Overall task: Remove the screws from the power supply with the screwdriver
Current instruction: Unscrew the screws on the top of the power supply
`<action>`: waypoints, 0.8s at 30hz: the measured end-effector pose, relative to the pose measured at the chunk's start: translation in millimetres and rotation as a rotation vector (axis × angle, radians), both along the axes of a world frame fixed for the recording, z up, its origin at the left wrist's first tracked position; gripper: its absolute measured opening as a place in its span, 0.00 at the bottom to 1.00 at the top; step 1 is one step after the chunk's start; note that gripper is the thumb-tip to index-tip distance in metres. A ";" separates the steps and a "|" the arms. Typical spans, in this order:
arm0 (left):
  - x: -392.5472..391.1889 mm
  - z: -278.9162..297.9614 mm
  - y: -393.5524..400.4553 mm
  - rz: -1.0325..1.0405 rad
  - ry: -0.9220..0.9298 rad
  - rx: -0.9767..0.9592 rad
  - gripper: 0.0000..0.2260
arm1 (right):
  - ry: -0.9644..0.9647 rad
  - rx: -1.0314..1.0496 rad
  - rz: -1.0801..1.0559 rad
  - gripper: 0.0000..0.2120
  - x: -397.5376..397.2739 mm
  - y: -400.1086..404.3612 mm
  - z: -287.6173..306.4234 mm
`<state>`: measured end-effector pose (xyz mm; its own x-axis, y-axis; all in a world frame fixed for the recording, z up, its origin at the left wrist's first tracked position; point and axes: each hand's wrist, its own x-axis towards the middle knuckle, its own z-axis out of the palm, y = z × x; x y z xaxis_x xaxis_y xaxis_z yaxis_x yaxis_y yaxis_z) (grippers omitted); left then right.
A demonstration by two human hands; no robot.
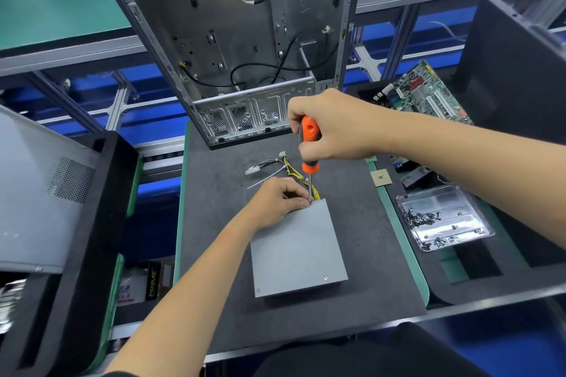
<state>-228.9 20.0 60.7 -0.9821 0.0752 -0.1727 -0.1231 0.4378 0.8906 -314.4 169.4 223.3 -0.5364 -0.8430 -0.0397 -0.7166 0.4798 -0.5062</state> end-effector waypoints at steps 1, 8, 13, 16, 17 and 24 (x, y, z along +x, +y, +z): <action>0.4 0.2 0.2 0.003 0.002 -0.002 0.02 | 0.010 0.002 0.005 0.10 0.7 0.1 0.1; 0.4 2.9 0.4 -0.011 -0.010 0.001 0.05 | 0.175 0.051 0.037 0.07 3.5 1.7 3.2; 0.3 2.4 -0.7 -0.003 -0.026 0.016 0.05 | 0.242 0.077 -0.006 0.14 6.7 -0.5 2.6; 0.7 2.2 -0.4 0.008 -0.030 0.018 0.05 | 0.205 0.072 -0.042 0.15 4.9 -0.9 2.1; 0.9 2.1 -0.6 0.007 -0.029 0.013 0.05 | 0.201 0.069 -0.048 0.15 3.7 -0.8 1.6; 1.4 3.8 -0.3 -0.014 -0.024 0.018 0.05 | 0.155 0.184 0.177 0.06 -1.8 -1.5 13.6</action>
